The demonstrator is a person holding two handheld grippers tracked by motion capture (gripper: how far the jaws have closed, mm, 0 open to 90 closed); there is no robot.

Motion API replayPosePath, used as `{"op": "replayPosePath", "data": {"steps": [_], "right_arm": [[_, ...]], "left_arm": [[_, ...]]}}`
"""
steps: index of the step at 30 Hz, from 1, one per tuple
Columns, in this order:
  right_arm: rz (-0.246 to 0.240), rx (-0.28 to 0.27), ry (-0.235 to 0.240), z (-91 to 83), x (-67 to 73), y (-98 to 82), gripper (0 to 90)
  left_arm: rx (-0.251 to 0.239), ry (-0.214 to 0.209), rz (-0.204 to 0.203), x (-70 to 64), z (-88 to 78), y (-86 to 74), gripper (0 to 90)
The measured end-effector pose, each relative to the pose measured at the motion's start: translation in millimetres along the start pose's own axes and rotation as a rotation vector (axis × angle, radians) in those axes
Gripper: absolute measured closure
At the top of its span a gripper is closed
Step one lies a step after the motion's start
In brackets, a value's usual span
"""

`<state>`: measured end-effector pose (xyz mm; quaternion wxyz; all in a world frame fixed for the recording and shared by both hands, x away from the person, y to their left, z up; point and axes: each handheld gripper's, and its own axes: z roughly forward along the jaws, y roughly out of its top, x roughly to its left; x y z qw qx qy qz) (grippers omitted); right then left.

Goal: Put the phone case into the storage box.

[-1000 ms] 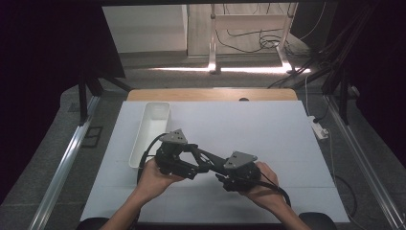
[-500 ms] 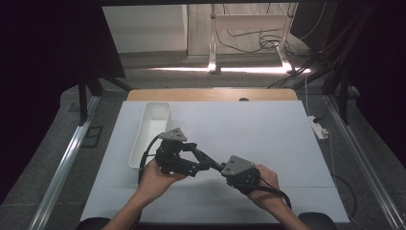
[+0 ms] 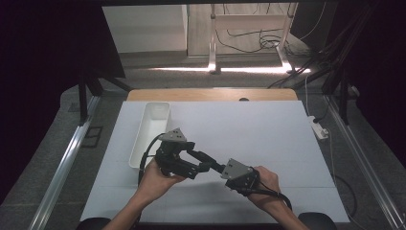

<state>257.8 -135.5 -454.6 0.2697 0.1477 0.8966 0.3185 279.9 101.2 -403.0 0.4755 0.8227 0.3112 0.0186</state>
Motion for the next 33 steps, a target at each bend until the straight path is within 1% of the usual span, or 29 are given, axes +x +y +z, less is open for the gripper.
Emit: {"op": "replayPosePath", "data": {"steps": [2, 6, 9, 10, 11, 13, 15, 17, 18, 19, 22, 23, 25, 27, 28, 30, 33], "right_arm": [[0.02, 0.002, 0.023, -0.1, -2.5, -0.8, 84.4], [0.08, -0.011, 0.079, -2.5, -9.4, -2.7, 84.3], [0.136, -0.025, 0.124, -5.5, -15.2, -5.1, 84.3], [0.145, -0.03, 0.137, -6.0, -16.6, -5.9, 84.3], [0.145, -0.03, 0.137, -6.0, -16.6, -5.9, 84.3], [0.179, -0.046, 0.174, -8.1, -21.0, -8.2, 84.3], [0.194, -0.063, 0.195, -10.0, -24.4, -10.2, 84.3], [0.225, -0.081, 0.224, -11.5, -27.3, -11.7, 84.3], [0.243, -0.09, 0.242, -12.5, -29.7, -13.0, 84.3], [0.252, -0.092, 0.249, -13.1, -30.7, -13.7, 84.3], [0.262, -0.097, 0.263, -13.6, -32.4, -15.1, 84.3], [0.274, -0.108, 0.285, -15.1, -34.1, -16.8, 84.3], [0.279, -0.115, 0.298, -15.9, -35.2, -17.7, 84.3], [0.287, -0.125, 0.319, -17.0, -35.9, -18.5, 84.3], [0.287, -0.125, 0.319, -17.0, -35.9, -18.5, 84.3], [0.296, -0.135, 0.34, -17.4, -36.4, -19.4, 84.3], [0.3, -0.142, 0.358, -17.4, -36.5, -20.0, 84.3]], "left_arm": [[-0.006, 0.017, 0.025, -0.5, -1.4, -1.0, 2.9], [-0.023, 0.031, 0.072, 1.7, -5.5, -3.7, 2.4], [-0.037, 0.028, 0.075, 5.3, -8.9, -5.7, 1.7], [-0.042, 0.028, 0.078, 6.9, -10.2, -6.6, 1.6], [-0.042, 0.028, 0.078, 6.9, -10.2, -6.6, 0.8], [-0.043, 0.033, 0.077, 9.6, -12.7, -7.9, 0.9], [-0.05, 0.025, 0.078, 11.5, -15.2, -9.4, 0.7], [-0.059, 0.024, 0.073, 12.7, -17.0, -10.5, 0.5], [-0.06, 0.027, 0.077, 13.7, -18.4, -11.4, 0.4], [-0.06, 0.029, 0.081, 14.2, -18.8, -12.0, 0.4], [-0.065, 0.025, 0.087, 15.9, -20.4, -13.8, 0.0], [-0.067, 0.025, 0.095, 17.4, -21.6, -15.4, 0.0], [-0.07, 0.029, 0.097, 17.5, -21.7, -16.1, 0.0], [-0.078, 0.036, 0.114, 19.4, -22.7, -18.4, 0.0], [-0.078, 0.036, 0.114, 19.4, -22.7, -18.4, 0.0], [-0.075, 0.032, 0.119, 21.0, -22.6, -19.6, 0.0], [-0.068, 0.02, 0.115, 22.7, -21.9, -20.3, 0.0]]}}
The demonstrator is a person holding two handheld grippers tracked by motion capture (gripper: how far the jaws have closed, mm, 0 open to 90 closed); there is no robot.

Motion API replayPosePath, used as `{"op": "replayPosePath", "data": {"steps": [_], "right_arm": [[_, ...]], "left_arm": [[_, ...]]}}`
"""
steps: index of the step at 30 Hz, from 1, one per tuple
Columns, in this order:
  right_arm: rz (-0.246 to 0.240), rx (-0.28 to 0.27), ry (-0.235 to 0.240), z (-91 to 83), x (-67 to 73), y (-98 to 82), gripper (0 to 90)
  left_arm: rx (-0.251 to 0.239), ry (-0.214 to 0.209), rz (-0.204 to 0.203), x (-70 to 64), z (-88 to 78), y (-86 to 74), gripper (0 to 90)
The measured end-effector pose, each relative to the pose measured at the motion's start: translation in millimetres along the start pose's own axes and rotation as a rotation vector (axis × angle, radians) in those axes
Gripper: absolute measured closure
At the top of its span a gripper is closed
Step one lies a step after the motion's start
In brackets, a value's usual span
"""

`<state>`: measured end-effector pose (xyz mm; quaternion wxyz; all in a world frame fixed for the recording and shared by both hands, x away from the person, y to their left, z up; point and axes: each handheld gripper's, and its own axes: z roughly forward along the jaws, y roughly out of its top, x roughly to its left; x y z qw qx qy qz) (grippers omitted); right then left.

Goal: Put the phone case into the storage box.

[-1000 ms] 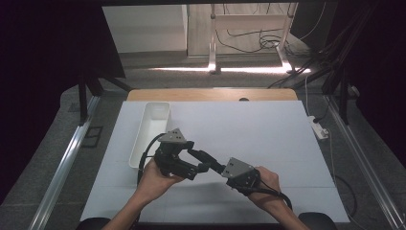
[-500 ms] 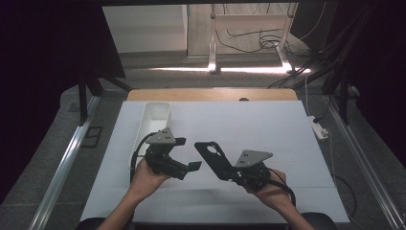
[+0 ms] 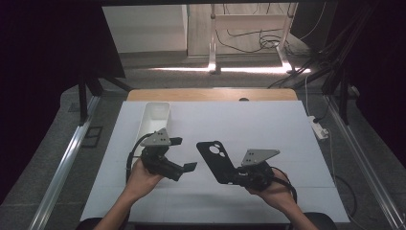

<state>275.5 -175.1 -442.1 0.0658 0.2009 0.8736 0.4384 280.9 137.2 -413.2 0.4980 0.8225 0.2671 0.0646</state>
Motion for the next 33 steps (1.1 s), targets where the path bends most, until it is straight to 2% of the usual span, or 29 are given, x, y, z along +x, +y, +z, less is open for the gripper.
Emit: {"op": "replayPosePath", "data": {"steps": [3, 5, 9, 13, 19, 24, 29, 32, 33], "right_arm": [[0.001, -0.001, 0.014, 0.3, 0.6, -0.4, 84.3], [0.005, 0.0, 0.03, 0.7, 1.0, -0.9, 84.3], [0.014, -0.004, 0.049, 1.7, 1.5, -1.3, 84.3], [0.022, -0.007, 0.071, 3.8, 2.5, -1.8, 84.2], [0.025, -0.009, 0.101, 6.8, 3.5, -2.0, 84.3], [0.027, -0.01, 0.115, 8.3, 5.1, -1.7, 84.3], [0.028, -0.012, 0.116, 9.5, 5.6, -1.5, 84.3], [0.028, -0.013, 0.109, 9.7, 5.4, -1.5, 84.3], [0.027, -0.012, 0.104, 9.5, 5.4, -1.5, 84.3]], "left_arm": [[0.029, -0.009, 0.014, 3.1, 2.8, -1.5, 0.0], [0.02, -0.03, 0.005, 4.3, 4.2, -3.0, 0.2], [0.014, -0.02, 0.007, 4.1, 5.5, -3.5, 0.0], [0.023, 0.009, -0.013, 2.3, 5.1, -1.0, 0.0], [0.006, -0.021, -0.022, 1.6, 3.0, 1.4, 0.0], [0.028, -0.011, 0.001, -2.4, 4.3, 4.0, 3.4], [0.02, -0.006, 0.003, -5.1, 1.7, 4.2, 24.7], [-0.007, -0.008, -0.021, -3.3, -1.8, 3.4, 40.3], [-0.019, -0.019, -0.039, -1.9, -3.3, 3.3, 40.3]]}}
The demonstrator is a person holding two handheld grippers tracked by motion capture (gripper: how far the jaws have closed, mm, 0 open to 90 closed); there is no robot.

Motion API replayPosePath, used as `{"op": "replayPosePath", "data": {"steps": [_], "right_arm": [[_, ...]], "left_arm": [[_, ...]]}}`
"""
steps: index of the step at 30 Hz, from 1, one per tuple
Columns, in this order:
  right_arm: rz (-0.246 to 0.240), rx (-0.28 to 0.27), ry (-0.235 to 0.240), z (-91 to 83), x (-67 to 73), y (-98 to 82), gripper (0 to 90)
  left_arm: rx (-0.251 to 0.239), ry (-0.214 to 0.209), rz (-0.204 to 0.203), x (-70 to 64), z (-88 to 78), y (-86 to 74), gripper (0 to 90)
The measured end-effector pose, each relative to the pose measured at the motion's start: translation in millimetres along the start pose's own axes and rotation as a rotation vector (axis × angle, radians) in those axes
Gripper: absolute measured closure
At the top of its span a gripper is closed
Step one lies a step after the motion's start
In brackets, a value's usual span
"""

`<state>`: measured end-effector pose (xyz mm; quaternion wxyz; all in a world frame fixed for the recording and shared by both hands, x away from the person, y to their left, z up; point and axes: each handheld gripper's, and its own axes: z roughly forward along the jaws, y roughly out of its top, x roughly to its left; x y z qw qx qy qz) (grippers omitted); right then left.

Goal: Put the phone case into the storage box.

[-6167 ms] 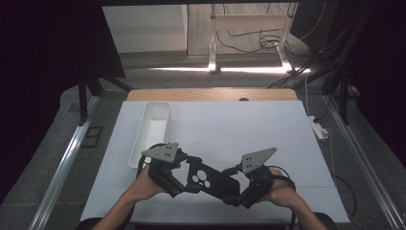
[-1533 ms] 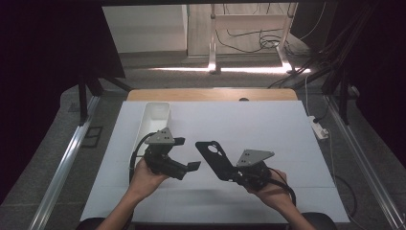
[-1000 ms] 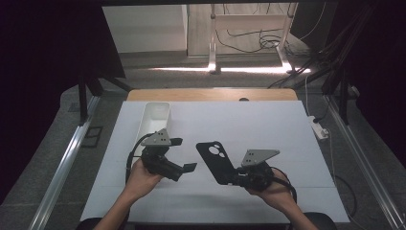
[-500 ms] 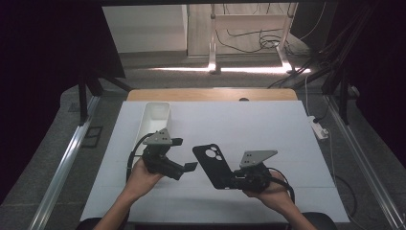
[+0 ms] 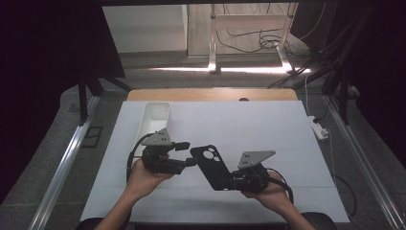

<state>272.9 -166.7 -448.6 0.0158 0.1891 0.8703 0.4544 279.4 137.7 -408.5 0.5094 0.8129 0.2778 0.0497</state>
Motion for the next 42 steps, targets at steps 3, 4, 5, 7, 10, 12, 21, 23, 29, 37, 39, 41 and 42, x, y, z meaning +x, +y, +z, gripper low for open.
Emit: {"op": "replayPosePath", "data": {"steps": [3, 4, 5, 7, 10, 12, 21, 23, 29, 37, 39, 41, 42], "right_arm": [[-0.001, -0.004, -0.009, -0.4, 0.1, 0.2, 84.3], [-0.002, -0.005, -0.012, -0.4, 0.3, 0.3, 84.3], [-0.002, -0.005, -0.012, -0.4, 0.3, 0.3, 84.3], [-0.001, -0.006, -0.017, -0.4, 0.2, 0.6, 84.3], [-0.004, -0.006, -0.025, 0.0, 0.6, 0.6, 84.4], [-0.007, -0.008, -0.033, -0.1, 1.3, 0.7, 84.3], [-0.025, -0.008, -0.051, 0.7, 2.6, 0.9, 84.3], [-0.029, -0.006, -0.057, 1.0, 3.0, 0.9, 84.3], [-0.045, 0.006, -0.079, 3.9, 4.1, 0.8, 84.0], [-0.042, 0.025, -0.108, 7.4, 4.7, 1.2, 70.6], [-0.044, 0.03, -0.122, 8.8, 5.2, 1.2, 65.3], [-0.033, 0.036, -0.116, 10.1, 4.7, 1.6, 58.3], [-0.032, 0.04, -0.114, 10.7, 4.4, 1.6, 56.9]], "left_arm": [[-0.003, -0.016, -0.017, 2.3, -1.8, -0.1, 52.8], [-0.002, -0.029, -0.023, 2.7, -1.6, -0.2, 53.7], [0.001, -0.03, -0.024, 2.4, -1.1, -0.4, 53.7], [0.008, -0.034, -0.027, 1.6, 0.2, -0.5, 57.6], [0.014, -0.037, -0.034, 1.9, 1.4, -0.3, 66.0], [0.015, -0.043, -0.044, 2.3, 1.5, -0.2, 67.5], [0.004, -0.079, -0.086, 3.9, 2.6, -0.3, 76.9], [0.0, -0.091, -0.1, 5.6, 2.2, -0.8, 78.6], [-0.028, -0.139, -0.128, 8.1, 0.9, -1.7, 83.6], [-0.029, -0.111, -0.122, 5.6, 2.2, 0.0, 84.2], [-0.024, -0.101, -0.115, 4.9, 2.8, 1.0, 84.2], [-0.019, -0.094, -0.11, 4.6, 3.4, 1.6, 84.1], [-0.018, -0.091, -0.108, 4.5, 3.6, 1.7, 84.1]]}}
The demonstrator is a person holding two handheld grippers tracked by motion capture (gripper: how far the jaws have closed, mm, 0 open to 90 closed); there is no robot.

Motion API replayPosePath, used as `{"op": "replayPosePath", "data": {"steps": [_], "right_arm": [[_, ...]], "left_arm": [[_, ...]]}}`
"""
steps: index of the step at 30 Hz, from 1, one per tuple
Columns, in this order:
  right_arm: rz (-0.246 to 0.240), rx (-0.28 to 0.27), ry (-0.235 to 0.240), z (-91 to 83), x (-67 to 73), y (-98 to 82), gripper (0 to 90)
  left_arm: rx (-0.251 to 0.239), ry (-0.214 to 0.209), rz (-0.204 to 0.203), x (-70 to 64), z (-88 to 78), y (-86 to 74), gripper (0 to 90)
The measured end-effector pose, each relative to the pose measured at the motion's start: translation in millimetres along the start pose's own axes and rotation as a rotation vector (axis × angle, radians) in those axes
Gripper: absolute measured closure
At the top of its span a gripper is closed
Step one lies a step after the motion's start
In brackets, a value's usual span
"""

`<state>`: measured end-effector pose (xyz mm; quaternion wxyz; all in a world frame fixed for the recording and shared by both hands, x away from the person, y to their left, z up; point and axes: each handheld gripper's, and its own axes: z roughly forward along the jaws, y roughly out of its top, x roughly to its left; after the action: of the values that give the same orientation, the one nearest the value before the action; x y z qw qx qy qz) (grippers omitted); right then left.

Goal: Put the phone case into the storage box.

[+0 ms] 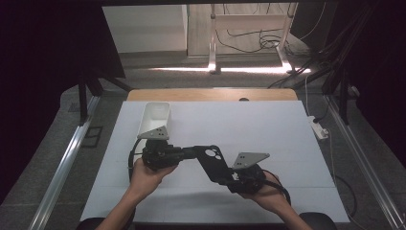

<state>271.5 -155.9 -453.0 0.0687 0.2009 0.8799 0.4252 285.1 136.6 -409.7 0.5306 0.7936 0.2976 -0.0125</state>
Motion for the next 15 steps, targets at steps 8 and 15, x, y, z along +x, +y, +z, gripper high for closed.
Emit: {"op": "replayPosePath", "data": {"steps": [8, 15], "right_arm": [[0.041, 0.034, -0.025, -4.1, -10.0, -3.0, 37.9], [0.085, 0.03, -0.055, -11.2, -20.7, -9.0, 25.9]], "left_arm": [[0.042, 0.054, 0.039, 1.9, -3.1, 2.8, 84.0], [0.055, 0.087, 0.056, 6.2, -7.8, 5.6, 84.0]]}}
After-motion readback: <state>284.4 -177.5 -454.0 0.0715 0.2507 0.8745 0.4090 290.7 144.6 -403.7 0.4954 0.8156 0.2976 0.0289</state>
